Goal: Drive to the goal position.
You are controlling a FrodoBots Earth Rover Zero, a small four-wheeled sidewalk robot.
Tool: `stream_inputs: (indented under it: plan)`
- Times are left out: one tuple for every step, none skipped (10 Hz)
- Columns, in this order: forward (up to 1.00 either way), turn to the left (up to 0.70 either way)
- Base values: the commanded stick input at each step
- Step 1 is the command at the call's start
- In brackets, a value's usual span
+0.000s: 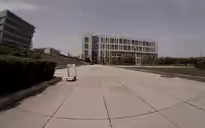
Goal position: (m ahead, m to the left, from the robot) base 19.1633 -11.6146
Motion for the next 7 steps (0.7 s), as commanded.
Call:
stream_inputs:
  plan:
    - [0.85, 0.0]
    - [0.85, 0.0]
    - [0.86, 0.0]
    - [1.0, 0.0]
    - [1.0, 0.0]
    - [1.0, 0.0]
    - [1.0, 0.0]
